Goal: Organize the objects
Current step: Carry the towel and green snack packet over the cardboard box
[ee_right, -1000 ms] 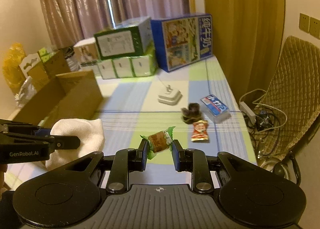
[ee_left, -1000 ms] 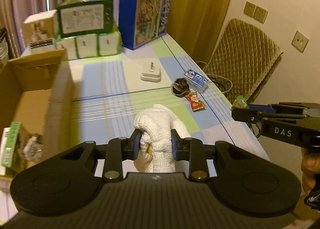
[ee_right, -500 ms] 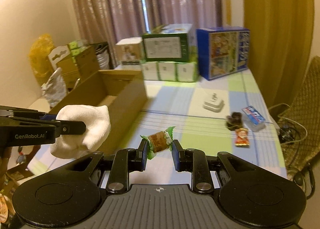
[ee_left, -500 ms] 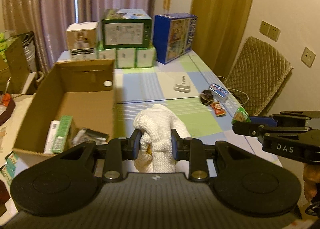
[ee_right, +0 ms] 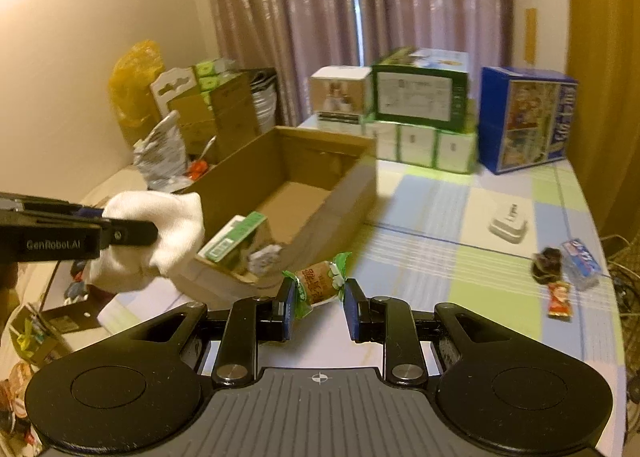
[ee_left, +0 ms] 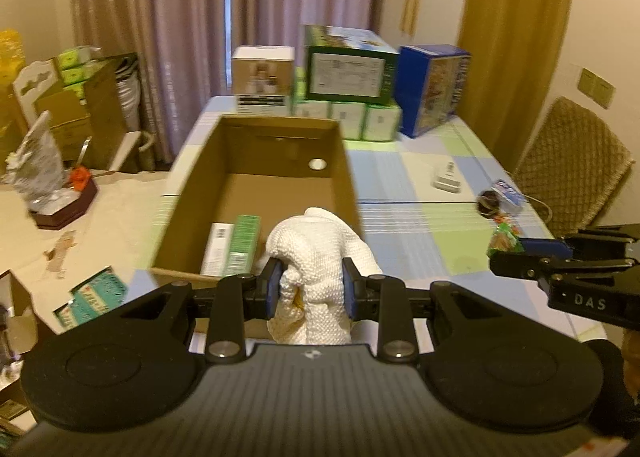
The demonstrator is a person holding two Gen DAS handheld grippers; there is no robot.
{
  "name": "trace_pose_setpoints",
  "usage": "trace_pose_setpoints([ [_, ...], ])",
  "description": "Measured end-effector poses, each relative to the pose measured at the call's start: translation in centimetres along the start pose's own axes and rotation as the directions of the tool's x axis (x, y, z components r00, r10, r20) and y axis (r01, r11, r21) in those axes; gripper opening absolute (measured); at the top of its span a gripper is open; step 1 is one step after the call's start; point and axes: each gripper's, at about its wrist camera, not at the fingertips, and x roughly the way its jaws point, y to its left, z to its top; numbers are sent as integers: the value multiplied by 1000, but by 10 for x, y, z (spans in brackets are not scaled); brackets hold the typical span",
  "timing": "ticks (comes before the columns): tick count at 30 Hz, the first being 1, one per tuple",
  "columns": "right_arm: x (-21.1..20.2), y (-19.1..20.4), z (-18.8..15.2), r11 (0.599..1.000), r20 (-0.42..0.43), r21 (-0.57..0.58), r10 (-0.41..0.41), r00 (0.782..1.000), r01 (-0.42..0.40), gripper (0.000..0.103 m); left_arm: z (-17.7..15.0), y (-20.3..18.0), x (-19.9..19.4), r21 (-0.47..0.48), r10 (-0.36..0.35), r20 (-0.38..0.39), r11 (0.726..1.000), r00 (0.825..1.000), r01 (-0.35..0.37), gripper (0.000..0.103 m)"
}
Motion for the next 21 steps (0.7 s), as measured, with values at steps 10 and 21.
trace_pose_setpoints([
  [10,27,27,11,998,-20,-37,45,999,-45,22,8,37,3,-22,48,4,999,999,-48,26],
  [21,57,43,28,995,-34,-71,64,997,-66,23,18,58,24,-31,34,-4,999,999,-34,26],
])
